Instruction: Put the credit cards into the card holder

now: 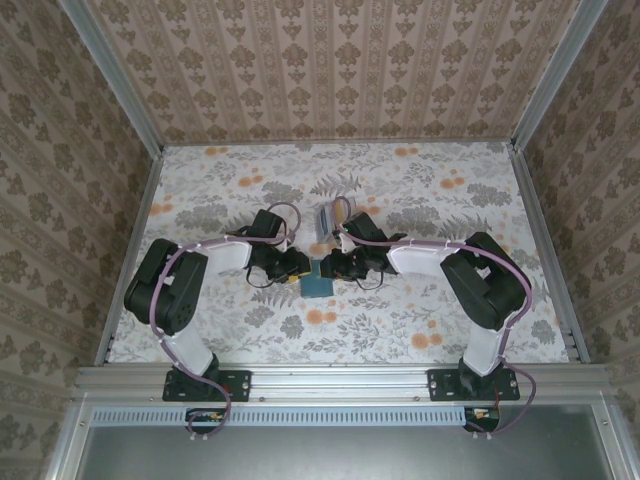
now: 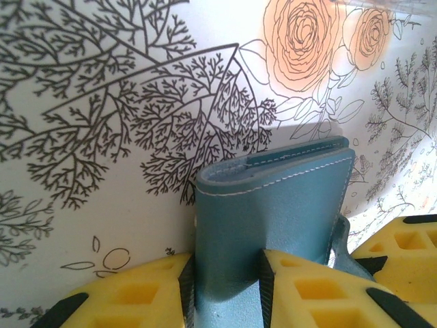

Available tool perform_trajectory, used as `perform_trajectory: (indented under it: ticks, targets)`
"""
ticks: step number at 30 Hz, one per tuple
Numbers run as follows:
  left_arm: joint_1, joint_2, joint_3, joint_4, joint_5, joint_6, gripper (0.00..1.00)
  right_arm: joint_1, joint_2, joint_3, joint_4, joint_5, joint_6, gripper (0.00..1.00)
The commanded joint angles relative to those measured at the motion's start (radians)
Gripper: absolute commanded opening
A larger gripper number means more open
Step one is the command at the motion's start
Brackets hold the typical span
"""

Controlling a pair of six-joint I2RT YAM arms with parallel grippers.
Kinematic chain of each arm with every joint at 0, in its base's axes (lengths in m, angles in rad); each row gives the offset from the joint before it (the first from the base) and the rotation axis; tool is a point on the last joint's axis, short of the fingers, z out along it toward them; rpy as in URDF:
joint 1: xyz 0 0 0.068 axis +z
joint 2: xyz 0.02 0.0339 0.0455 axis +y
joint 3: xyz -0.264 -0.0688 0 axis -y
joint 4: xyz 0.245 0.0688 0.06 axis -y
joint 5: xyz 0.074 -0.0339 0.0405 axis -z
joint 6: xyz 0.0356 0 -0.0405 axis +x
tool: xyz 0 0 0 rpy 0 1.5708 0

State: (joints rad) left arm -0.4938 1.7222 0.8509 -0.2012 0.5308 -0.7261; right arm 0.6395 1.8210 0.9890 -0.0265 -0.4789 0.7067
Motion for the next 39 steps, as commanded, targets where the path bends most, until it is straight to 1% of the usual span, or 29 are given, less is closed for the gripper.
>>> perform_trajectory:
  ticks: [1,5,6,9,11,17,25,28,33,37,39]
  targets:
    - [-0.011,0.065,-0.025,0.004,-0.021,0.008,0.32,0.006,-0.013,-0.001,-0.002,0.004,-0.002,0.26]
    - [-0.011,0.065,-0.022,0.004,-0.019,0.008,0.32,0.005,-0.012,-0.003,0.001,0.015,0.007,0.22]
    - [-0.011,0.064,-0.021,0.003,-0.020,0.008,0.32,0.006,-0.013,-0.003,0.002,0.016,0.008,0.23]
    - [-0.011,0.062,-0.021,0.000,-0.021,0.010,0.33,0.006,-0.016,-0.006,0.006,0.015,0.010,0.29]
    - [-0.011,0.063,-0.021,0.000,-0.020,0.010,0.33,0.006,-0.017,-0.008,0.008,0.018,0.011,0.29]
    - [-0.011,0.062,-0.021,0.000,-0.020,0.009,0.33,0.006,-0.015,-0.004,0.009,0.012,0.014,0.25]
    - [-0.011,0.060,-0.021,0.001,-0.021,0.010,0.34,0.006,-0.019,0.001,0.017,0.011,0.011,0.30]
    - [-0.011,0.062,-0.020,0.000,-0.021,0.010,0.34,0.006,-0.020,0.002,0.010,0.017,0.010,0.28]
    - [-0.011,0.062,-0.019,0.002,-0.019,0.010,0.34,0.006,-0.019,0.000,0.019,0.007,0.015,0.27]
    - [-0.011,0.061,-0.021,0.005,-0.019,0.009,0.34,0.008,-0.007,0.017,0.010,-0.014,0.010,0.17]
    - [-0.011,0.060,-0.024,0.012,-0.017,0.006,0.34,0.012,0.003,0.026,0.003,-0.024,0.005,0.14]
